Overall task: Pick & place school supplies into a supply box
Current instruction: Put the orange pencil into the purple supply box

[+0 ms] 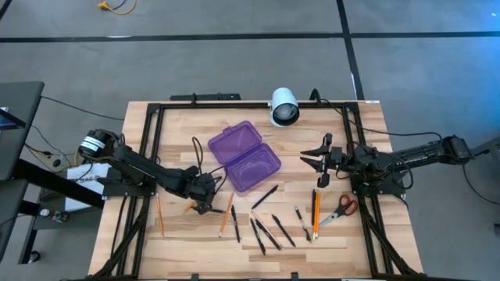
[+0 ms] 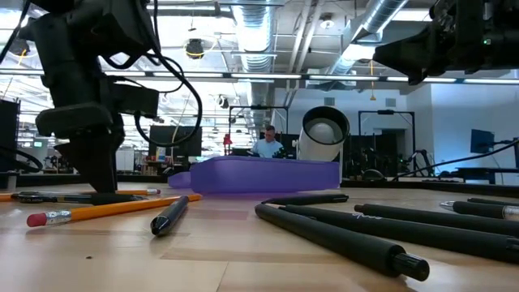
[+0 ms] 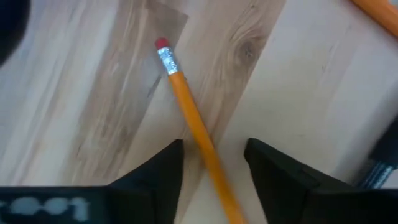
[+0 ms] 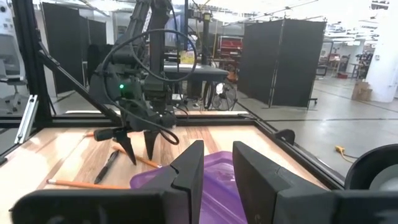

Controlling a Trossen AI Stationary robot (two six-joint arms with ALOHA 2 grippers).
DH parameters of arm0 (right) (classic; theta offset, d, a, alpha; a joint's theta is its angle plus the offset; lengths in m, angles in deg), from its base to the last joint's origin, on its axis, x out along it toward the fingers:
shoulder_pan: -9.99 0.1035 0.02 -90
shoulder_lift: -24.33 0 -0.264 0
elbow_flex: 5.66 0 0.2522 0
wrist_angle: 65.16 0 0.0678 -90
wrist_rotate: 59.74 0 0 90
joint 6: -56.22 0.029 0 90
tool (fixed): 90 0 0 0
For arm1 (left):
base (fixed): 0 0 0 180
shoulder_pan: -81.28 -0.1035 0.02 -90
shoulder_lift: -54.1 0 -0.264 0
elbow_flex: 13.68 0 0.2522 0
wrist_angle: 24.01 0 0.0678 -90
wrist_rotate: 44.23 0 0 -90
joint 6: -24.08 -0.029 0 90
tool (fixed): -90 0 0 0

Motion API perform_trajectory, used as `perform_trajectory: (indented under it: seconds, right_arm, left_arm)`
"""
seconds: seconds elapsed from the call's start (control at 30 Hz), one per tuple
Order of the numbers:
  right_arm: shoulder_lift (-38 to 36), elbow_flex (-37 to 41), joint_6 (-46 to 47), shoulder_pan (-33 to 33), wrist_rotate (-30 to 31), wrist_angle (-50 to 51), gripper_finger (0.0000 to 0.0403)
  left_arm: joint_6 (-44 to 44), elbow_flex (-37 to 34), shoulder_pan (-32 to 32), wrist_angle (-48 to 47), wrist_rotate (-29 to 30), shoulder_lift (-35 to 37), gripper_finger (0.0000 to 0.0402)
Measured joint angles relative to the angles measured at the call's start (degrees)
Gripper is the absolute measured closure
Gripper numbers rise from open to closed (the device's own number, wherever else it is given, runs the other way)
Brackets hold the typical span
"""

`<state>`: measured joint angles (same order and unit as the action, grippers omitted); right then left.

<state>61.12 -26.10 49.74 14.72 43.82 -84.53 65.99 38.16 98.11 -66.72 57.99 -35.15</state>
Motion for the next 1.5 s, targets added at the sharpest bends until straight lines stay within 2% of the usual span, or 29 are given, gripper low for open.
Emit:
perform_trajectory:
  seconds: [0.17, 0.43, 0.7, 0.97, 1.17, 1.5]
  right_arm:
    - [0.0, 0.0, 0.79, 0.0, 0.0, -0.04, 0.0321]
    - [0.0, 0.0, 1.98, 0.13, 0.0, 0.11, 0.0321]
    - [0.0, 0.0, 1.99, 0.13, 0.0, 0.13, 0.0321]
    - [0.0, 0.0, 2.01, 0.13, 0.0, 0.15, 0.0321]
    - [0.0, 0.0, 2.01, 0.13, 0.0, 0.15, 0.0321]
    - [0.0, 0.0, 2.14, 0.11, 0.0, 0.13, 0.0321]
  left_arm:
    - [2.12, 0.18, -0.75, -0.29, -3.31, -0.03, 0.0312]
    - [1.67, 0.25, -0.73, -0.3, -2.87, -0.03, 0.039]
    - [-1.98, 0.25, -1.93, -0.31, -2.84, 0.64, 0.0397]
    - [-0.34, -0.95, -3.22, -6.93, -2.85, 7.7, 0.0401]
    - [0.22, -0.44, -3.18, -6.42, -2.33, 11.11, 0.0401]
    - [-11.83, 9.39, -6.68, -4.74, -0.74, 11.23, 0.0401]
